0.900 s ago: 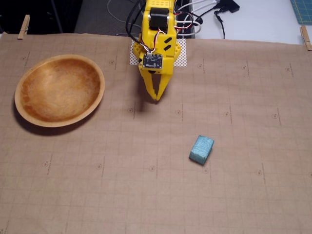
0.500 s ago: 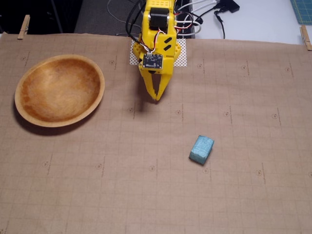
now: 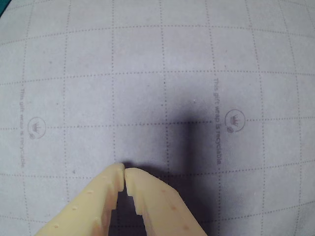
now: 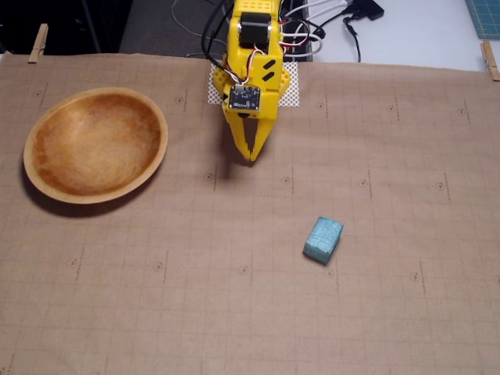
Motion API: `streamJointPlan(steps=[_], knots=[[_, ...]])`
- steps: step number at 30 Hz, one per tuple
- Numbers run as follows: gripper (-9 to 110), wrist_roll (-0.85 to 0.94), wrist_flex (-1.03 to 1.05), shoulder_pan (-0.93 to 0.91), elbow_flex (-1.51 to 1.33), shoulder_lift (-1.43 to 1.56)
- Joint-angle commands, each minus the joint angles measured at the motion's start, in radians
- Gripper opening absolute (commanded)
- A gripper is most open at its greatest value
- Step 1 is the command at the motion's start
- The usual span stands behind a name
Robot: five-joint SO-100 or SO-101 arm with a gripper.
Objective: Grasp a blue block and put it in the bowl.
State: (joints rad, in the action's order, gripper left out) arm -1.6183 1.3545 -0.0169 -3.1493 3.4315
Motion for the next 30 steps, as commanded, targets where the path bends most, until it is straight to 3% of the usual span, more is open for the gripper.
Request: streamJointPlan(steps=[1, 19, 30], knots=[[-3, -0.005, 0.002, -0.003, 0.021, 0.0], [-3, -0.003, -0.011, 0.003, 0.032, 0.008], [-3, -0.002, -0.003, 0.005, 0.273, 0.0]])
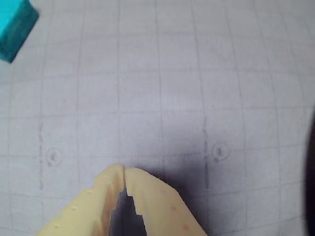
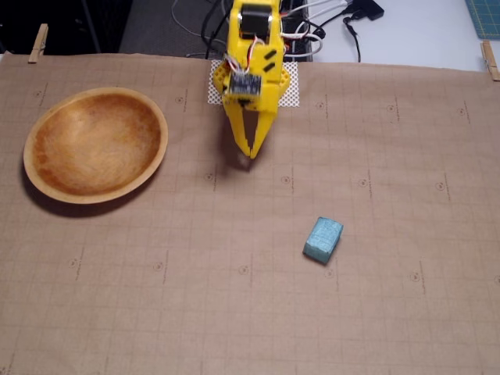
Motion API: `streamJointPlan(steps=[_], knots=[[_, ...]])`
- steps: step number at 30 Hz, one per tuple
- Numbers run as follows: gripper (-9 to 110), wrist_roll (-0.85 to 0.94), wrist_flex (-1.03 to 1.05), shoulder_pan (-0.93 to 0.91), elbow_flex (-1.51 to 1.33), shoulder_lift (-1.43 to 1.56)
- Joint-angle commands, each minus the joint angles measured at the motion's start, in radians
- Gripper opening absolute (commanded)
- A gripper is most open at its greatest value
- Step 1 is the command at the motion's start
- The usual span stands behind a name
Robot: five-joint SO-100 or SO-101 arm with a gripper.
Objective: Grasp a blue block and put it in the bowl.
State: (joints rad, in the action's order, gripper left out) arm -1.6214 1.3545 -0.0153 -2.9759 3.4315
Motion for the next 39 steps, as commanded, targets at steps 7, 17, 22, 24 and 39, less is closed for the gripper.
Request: streamJointPlan(steps=[7, 17, 22, 24, 39], knots=[[-3, -0.006, -0.023, 0.002, 0.149, 0.002], [-3, 0.002, -0.345, 0.072, 0.141, -0.003], [-3, 0.002, -0.462, 0.161, 0.115, -0.003], [-3, 0.002, -0.489, 0.198, 0.098, -0.003], [21, -0.012, -0.511, 0.364, -0.026, -0.003]])
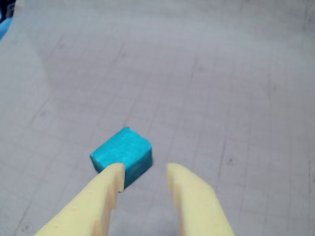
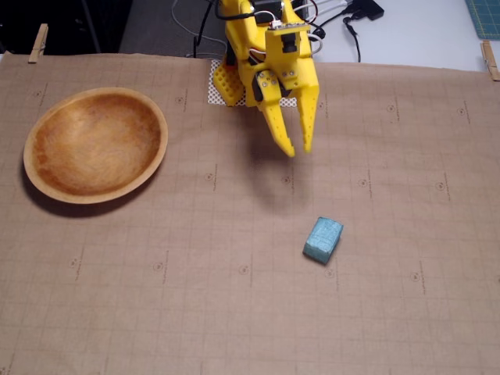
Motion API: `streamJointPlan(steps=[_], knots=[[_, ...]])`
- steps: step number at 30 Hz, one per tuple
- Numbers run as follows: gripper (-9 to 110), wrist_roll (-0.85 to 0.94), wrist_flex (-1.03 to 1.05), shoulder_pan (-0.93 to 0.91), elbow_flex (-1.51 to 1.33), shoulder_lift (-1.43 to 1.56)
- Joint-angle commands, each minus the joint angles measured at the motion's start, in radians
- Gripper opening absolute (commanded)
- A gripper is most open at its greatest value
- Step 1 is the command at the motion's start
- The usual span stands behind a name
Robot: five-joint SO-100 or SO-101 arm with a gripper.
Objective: Grasp a blue block and put it in the bowl.
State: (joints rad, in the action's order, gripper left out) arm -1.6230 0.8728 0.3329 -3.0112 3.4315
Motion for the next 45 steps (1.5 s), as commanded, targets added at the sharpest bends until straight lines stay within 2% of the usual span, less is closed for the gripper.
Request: streamJointPlan(steps=[1, 5, 13, 25, 34, 45], knots=[[23, -0.011, -0.031, 0.02, 0.006, -0.003], [31, -0.012, -0.031, 0.031, 0.005, -0.003], [35, -0.066, -0.018, 0.034, 0.02, -0.041], [35, -0.078, -0.018, 0.112, 0.327, -0.793], [35, -0.097, -0.035, 0.196, 0.457, -1.003], [35, -0.094, -0.325, 0.201, 0.38, -1.17]])
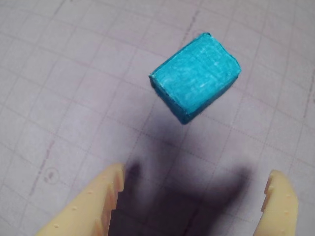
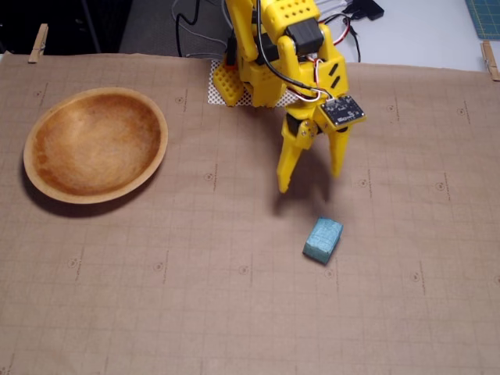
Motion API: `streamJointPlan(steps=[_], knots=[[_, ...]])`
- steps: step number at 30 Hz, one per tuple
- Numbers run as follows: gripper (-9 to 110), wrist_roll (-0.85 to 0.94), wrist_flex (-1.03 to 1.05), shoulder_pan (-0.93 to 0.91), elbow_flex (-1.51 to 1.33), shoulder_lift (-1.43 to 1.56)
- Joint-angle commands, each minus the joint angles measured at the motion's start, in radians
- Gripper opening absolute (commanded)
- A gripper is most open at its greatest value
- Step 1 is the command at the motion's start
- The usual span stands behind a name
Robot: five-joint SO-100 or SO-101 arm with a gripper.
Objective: Grasp a blue block and put it in the bowl.
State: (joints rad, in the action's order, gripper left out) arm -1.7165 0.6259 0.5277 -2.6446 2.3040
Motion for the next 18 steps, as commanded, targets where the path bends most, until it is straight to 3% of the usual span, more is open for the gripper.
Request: streamJointPlan(steps=[1, 13, 18], knots=[[35, -0.002, -0.1, 0.006, 0.014, -0.066], [36, -0.103, -0.324, 0.026, 0.008, -0.278], [44, -0.15, -0.331, 0.037, 0.008, -0.298]])
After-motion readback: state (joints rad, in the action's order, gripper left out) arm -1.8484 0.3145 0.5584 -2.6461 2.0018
